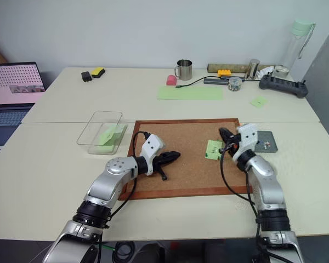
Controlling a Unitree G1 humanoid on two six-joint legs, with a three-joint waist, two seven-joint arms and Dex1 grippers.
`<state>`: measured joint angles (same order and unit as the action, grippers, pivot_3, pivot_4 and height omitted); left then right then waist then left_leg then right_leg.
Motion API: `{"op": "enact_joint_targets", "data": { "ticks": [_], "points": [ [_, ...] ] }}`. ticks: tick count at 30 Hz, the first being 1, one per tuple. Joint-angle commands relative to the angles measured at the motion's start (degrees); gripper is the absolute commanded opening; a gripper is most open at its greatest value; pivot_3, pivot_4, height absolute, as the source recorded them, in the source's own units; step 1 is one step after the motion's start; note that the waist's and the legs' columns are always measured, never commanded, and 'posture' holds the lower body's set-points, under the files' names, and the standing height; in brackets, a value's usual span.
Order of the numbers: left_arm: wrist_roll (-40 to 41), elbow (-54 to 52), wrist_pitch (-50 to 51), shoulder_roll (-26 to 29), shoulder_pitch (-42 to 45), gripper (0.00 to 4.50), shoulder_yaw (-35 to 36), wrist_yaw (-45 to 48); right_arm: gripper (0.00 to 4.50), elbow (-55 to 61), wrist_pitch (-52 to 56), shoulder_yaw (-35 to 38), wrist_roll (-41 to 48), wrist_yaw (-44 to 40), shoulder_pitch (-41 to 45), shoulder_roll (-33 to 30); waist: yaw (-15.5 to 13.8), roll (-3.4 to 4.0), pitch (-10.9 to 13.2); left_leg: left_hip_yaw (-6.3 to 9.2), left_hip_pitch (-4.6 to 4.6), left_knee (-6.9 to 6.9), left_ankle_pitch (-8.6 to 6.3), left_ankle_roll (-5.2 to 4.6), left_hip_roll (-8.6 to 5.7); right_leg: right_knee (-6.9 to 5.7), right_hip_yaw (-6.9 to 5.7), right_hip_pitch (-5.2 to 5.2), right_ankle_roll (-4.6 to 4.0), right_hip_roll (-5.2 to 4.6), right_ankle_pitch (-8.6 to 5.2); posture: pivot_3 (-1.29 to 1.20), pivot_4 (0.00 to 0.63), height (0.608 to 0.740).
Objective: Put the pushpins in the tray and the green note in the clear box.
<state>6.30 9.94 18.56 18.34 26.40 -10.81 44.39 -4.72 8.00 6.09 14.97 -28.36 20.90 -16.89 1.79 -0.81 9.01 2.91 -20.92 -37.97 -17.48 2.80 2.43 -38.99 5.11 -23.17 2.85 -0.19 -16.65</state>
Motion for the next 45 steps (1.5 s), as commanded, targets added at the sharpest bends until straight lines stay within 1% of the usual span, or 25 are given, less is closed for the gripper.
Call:
{"op": "enact_joint_targets", "data": {
  "ticks": [1,6,9,12,17,18,20,21,26,29,32,34,36,39,42,45],
  "points": [
    [-0.2,0.4,-0.1,0.2,0.0,0.0,-0.5,0.2,0.03,4.4,1.7,2.1,2.4,-0.8,-1.2,-1.9,0.0,0.0,0.0,0.01,0.0,0.0,0.0,0.0,0.0,0.0,-0.01,0.0,0.0,0.0,0.0,0.0,0.15,0.74],
    [-0.1,0.3,-0.1,0.2,0.1,0.0,-0.4,0.3,0.03,5.3,3.3,6.0,3.6,2.8,-1.5,-2.7,0.0,0.0,0.0,-0.02,0.0,0.0,0.0,0.0,-0.01,0.0,0.03,0.0,0.0,0.0,0.0,0.0,0.15,0.74],
    [0.0,-0.2,0.2,0.4,-0.3,0.0,-0.5,0.6,0.03,1.9,3.2,9.6,0.6,8.6,-1.0,-4.5,-0.1,0.0,0.0,-0.01,0.0,0.01,0.0,0.0,-0.01,0.0,0.01,0.0,0.0,0.0,0.0,0.0,0.15,0.74],
    [0.1,-0.5,0.3,0.4,-0.5,0.0,-0.7,0.9,0.03,-1.4,3.8,12.5,0.5,12.1,0.2,-5.9,-0.1,0.0,0.0,-0.03,0.0,0.01,0.0,0.0,-0.01,0.01,0.03,0.0,0.0,0.0,0.0,0.0,0.15,0.74],
    [0.2,-0.3,0.3,0.3,-0.1,0.0,-1.0,1.3,0.03,-7.2,6.9,14.3,2.0,12.0,2.6,-7.3,0.1,0.0,0.0,-0.04,0.01,0.03,0.0,0.0,-0.01,0.0,0.05,0.0,0.0,0.01,0.0,0.0,0.15,0.74],
    [0.2,-0.2,0.3,0.3,0.1,0.0,-1.1,1.3,0.45,-8.3,7.3,14.5,2.4,11.7,3.1,-7.5,0.1,0.0,0.0,-0.05,0.01,0.02,0.0,0.0,-0.01,0.0,0.05,0.0,0.0,0.01,0.0,0.0,0.15,0.74],
    [0.2,-0.2,0.3,0.3,0.2,0.0,-1.0,1.3,0.77,-10.1,8.5,14.8,3.4,11.2,3.9,-7.6,0.0,0.0,0.0,-0.07,0.01,0.02,0.0,0.0,-0.01,0.01,0.07,0.0,0.0,0.01,0.0,0.0,0.15,0.74],
    [0.2,-0.4,0.4,0.4,0.1,0.0,-1.0,1.4,1.08,-10.8,8.7,14.8,3.9,10.8,4.2,-7.6,0.0,0.0,0.0,-0.07,0.0,0.02,0.0,0.0,-0.01,0.01,0.06,0.0,0.0,0.01,0.0,0.0,0.15,0.74],
    [0.2,-1.3,0.6,0.7,-0.7,0.0,-0.7,1.4,2.1,-13.0,7.4,14.4,3.5,10.7,5.4,-7.9,0.0,0.0,0.0,-0.07,0.0,0.02,0.0,0.0,-0.01,0.02,0.07,0.0,0.0,0.01,0.0,0.0,0.15,0.74],
    [0.2,-1.9,0.8,0.9,-1.2,0.0,-0.6,1.3,2.87,-12.7,5.4,14.3,3.5,9.9,5.3,-8.1,0.0,0.0,0.0,-0.08,0.0,0.02,0.0,0.0,0.0,0.02,0.07,0.0,0.0,0.01,0.0,0.0,0.15,0.74],
    [0.2,-2.3,1.0,1.0,-1.5,0.0,-0.5,1.2,2.87,-8.9,4.8,13.9,5.3,6.7,3.7,-7.9,0.0,0.0,0.0,-0.08,0.0,0.02,0.0,0.0,0.0,0.02,0.07,0.0,0.0,0.01,0.0,0.0,0.15,0.74],
    [0.2,-2.6,1.1,1.0,-1.7,0.0,-0.5,1.2,2.87,-4.8,6.2,12.3,7.3,2.6,1.4,-8.0,0.0,0.0,0.0,-0.07,0.0,0.02,0.0,0.0,0.0,0.02,0.06,0.0,0.0,0.01,0.0,0.0,0.15,0.74],
    [0.2,-2.6,1.1,1.1,-1.7,0.0,-0.5,1.2,2.87,0.8,8.0,9.1,8.8,-3.1,-2.5,-8.7,0.0,0.0,0.0,-0.05,0.0,0.03,0.0,-0.01,0.01,0.03,0.04,0.0,0.0,0.01,0.0,0.0,0.15,0.74],
    [0.1,-2.3,1.1,1.0,-1.4,0.0,-0.4,1.1,2.87,6.7,9.0,4.6,8.8,-8.6,-7.2,-10.1,0.0,0.0,0.0,-0.05,-0.01,0.03,-0.01,-0.01,0.01,0.03,0.04,0.0,0.0,0.02,0.0,0.0,0.15,0.74],
    [0.0,-2.3,1.2,0.8,-1.4,0.0,-0.6,1.0,2.87,10.4,9.9,2.3,10.0,-10.2,-9.5,-9.2,0.0,0.0,0.0,-0.04,0.0,0.02,-0.01,-0.01,0.01,0.02,0.04,0.0,0.0,0.02,0.0,0.0,0.15,0.74],
    [0.1,-2.2,1.3,0.7,-1.2,0.0,-0.8,1.4,2.87,13.3,8.9,-3.1,7.9,-12.7,-12.0,-9.0,0.0,0.0,0.0,-0.03,0.0,0.02,-0.01,-0.01,0.0,0.02,0.02,0.01,0.0,0.02,0.0,0.0,0.15,0.74]
  ]
}}
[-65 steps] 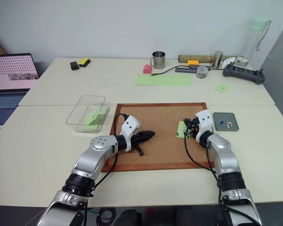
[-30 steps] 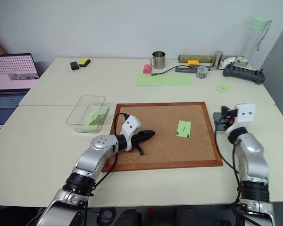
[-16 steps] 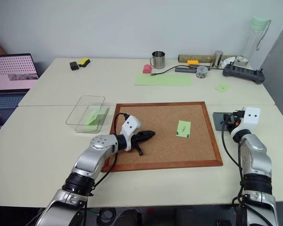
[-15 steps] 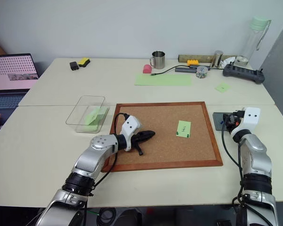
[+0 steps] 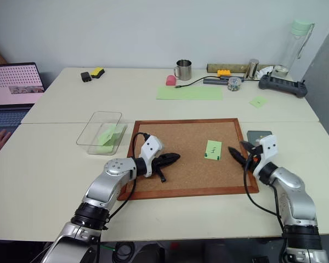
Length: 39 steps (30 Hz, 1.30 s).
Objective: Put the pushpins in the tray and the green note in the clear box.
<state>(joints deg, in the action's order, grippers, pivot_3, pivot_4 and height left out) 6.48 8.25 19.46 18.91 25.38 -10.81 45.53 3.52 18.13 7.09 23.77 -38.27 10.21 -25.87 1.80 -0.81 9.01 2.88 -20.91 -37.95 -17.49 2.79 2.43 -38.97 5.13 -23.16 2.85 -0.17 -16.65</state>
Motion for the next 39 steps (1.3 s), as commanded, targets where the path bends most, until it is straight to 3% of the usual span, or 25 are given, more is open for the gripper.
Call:
{"op": "enact_joint_targets", "data": {
  "ticks": [1,16,20,31,39],
  "points": [
    [-0.1,-0.4,0.3,0.2,0.0,0.0,-0.8,0.3,2.87,5.3,-1.7,-5.5,-1.6,-3.3,-1.8,0.1,0.0,0.0,0.0,0.01,0.0,0.0,0.0,0.0,0.0,0.0,-0.01,0.0,0.0,0.0,0.0,0.0,0.15,0.74],
    [-0.1,-0.8,0.7,0.6,-0.1,0.0,-0.5,0.2,2.87,-3.5,-7.4,-7.4,-6.8,-1.0,1.6,4.0,-0.1,-0.01,0.0,0.02,0.01,-0.01,0.0,0.01,-0.01,0.01,-0.02,0.0,0.0,0.0,0.0,0.0,0.15,0.74],
    [-0.1,-0.9,0.7,0.5,-0.1,0.0,-0.4,0.1,2.35,-4.8,-7.9,-7.1,-6.7,-0.9,1.9,4.2,-0.1,-0.01,0.0,0.03,0.01,-0.01,0.0,0.01,-0.01,0.0,-0.02,0.0,0.0,0.0,0.0,0.0,0.15,0.74],
    [0.0,-0.6,0.6,0.3,0.1,0.0,-0.6,0.1,0.04,-5.4,-9.1,-7.1,-7.5,-0.6,1.7,3.4,-0.1,-0.01,0.0,0.02,0.01,-0.01,0.0,0.01,-0.01,0.0,-0.02,0.0,0.0,0.0,0.0,0.0,0.15,0.74],
    [-0.1,-0.3,0.6,0.3,0.3,0.0,-0.5,0.1,0.01,0.6,-8.1,-5.0,-3.7,-0.9,2.0,3.6,-0.1,-0.01,0.0,0.03,0.01,-0.01,0.0,0.01,-0.01,0.0,-0.02,0.0,0.0,0.0,0.0,0.0,0.15,0.74]
  ]
}}
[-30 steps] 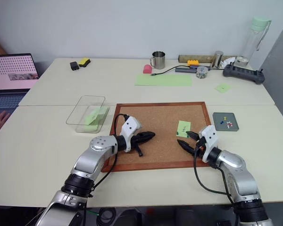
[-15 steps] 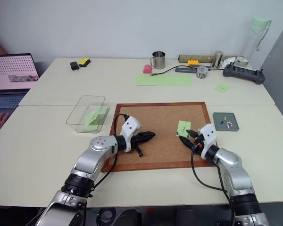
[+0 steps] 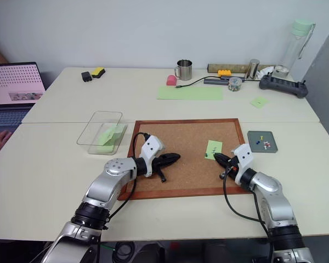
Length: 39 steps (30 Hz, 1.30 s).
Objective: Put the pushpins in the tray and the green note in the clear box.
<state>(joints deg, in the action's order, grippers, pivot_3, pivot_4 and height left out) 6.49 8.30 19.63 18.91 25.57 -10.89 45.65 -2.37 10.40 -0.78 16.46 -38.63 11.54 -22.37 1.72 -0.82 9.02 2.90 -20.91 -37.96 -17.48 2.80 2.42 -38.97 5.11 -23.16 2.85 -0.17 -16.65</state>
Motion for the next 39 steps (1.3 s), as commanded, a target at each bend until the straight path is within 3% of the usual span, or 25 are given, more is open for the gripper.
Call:
{"op": "enact_joint_targets", "data": {
  "ticks": [1,17,25,37,39],
  "points": [
    [-0.1,-0.4,0.4,0.3,0.1,0.0,-0.3,0.0,0.01,8.1,0.6,3.5,5.2,-0.6,0.6,0.3,0.0,0.01,0.0,0.0,0.0,0.0,0.0,0.0,0.0,0.0,0.0,0.0,0.0,0.0,0.0,0.0,0.15,0.74],
    [0.0,-0.5,0.4,0.6,-0.2,0.0,-0.5,0.6,0.01,14.4,7.9,13.9,15.4,8.0,1.0,2.4,0.0,0.01,0.0,0.01,-0.01,0.0,0.0,0.0,0.0,0.0,0.0,0.01,0.0,0.0,0.0,0.0,0.15,0.74],
    [0.0,0.2,-0.1,0.5,0.3,0.0,-0.8,1.0,0.01,-4.0,5.6,16.6,2.9,19.3,9.7,-3.5,-0.1,0.01,0.0,0.0,-0.01,0.01,0.0,0.0,-0.01,0.01,-0.02,0.01,0.0,-0.01,0.0,0.0,0.15,0.74],
    [-0.1,-0.9,0.3,0.5,-0.3,0.0,-0.5,0.6,0.01,-23.1,1.9,16.4,-0.5,17.9,19.3,-5.6,0.0,0.03,0.0,-0.07,0.0,0.0,0.0,0.0,0.0,0.0,0.05,0.0,0.0,-0.01,0.0,0.0,0.15,0.74],
    [-0.1,-0.8,0.3,0.6,-0.3,0.0,-0.4,0.5,0.43,-24.4,1.5,16.6,-0.6,18.0,19.9,-5.7,0.0,0.02,0.0,-0.08,0.0,0.01,0.0,0.0,0.0,0.0,0.06,0.0,0.0,-0.02,0.0,0.0,0.15,0.74]
  ]
}}
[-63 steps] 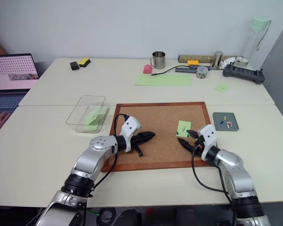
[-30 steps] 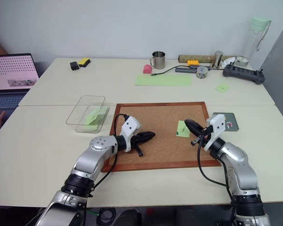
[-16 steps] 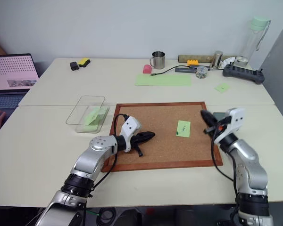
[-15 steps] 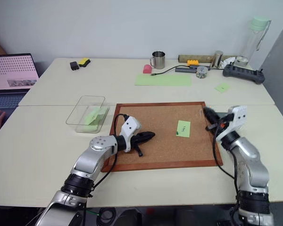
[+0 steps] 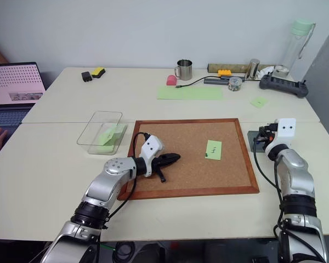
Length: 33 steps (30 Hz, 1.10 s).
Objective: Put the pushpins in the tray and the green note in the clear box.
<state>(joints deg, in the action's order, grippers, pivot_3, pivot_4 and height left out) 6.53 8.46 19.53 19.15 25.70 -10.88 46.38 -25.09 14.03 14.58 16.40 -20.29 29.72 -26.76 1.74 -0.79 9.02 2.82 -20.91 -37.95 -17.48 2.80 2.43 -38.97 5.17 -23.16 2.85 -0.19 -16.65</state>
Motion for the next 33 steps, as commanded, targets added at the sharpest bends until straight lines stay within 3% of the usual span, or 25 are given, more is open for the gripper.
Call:
{"op": "enact_joint_targets", "data": {
  "ticks": [1,9,16,26,33],
  "points": [
    [-0.1,-0.9,0.4,0.4,-0.3,0.0,-0.3,-0.2,0.56,-2.2,-2.3,1.3,-0.6,-0.4,1.8,-1.4,0.0,0.0,0.0,0.0,0.0,0.0,0.0,0.0,0.0,0.0,0.0,0.0,0.0,0.0,0.0,0.0,0.15,0.74],
    [0.0,-0.7,0.5,0.4,-0.1,0.0,-0.3,-0.5,2.36,-2.4,-3.3,1.8,0.0,-0.9,1.4,-1.6,0.0,0.0,0.0,-0.01,0.0,0.0,0.0,0.0,0.01,0.0,0.02,0.0,0.0,0.0,0.0,0.0,0.15,0.74],
    [-0.1,0.2,0.3,0.1,0.7,0.0,-0.5,-0.4,3.67,2.6,-4.5,1.0,0.8,-3.7,-0.5,-1.1,0.0,0.0,0.0,-0.01,0.0,0.0,0.0,0.0,0.01,0.0,0.01,0.0,0.0,0.0,0.0,0.0,0.15,0.74],
    [-0.1,0.0,0.4,0.1,0.4,0.0,-0.5,-0.5,3.67,28.2,1.6,-10.7,6.4,-18.3,-12.5,1.1,0.0,0.01,0.0,0.05,-0.01,0.0,0.0,0.0,0.02,-0.01,-0.04,0.0,0.0,0.01,0.0,0.0,0.15,0.74],
    [0.0,-0.3,0.6,-0.1,0.2,0.0,-0.6,-0.7,3.67,31.1,2.8,-18.1,3.0,-18.5,-14.5,3.2,0.0,-0.01,0.0,0.07,-0.02,-0.02,0.0,0.0,0.0,0.0,-0.05,0.0,0.0,0.0,0.0,0.0,0.15,0.74]
  ]
}}
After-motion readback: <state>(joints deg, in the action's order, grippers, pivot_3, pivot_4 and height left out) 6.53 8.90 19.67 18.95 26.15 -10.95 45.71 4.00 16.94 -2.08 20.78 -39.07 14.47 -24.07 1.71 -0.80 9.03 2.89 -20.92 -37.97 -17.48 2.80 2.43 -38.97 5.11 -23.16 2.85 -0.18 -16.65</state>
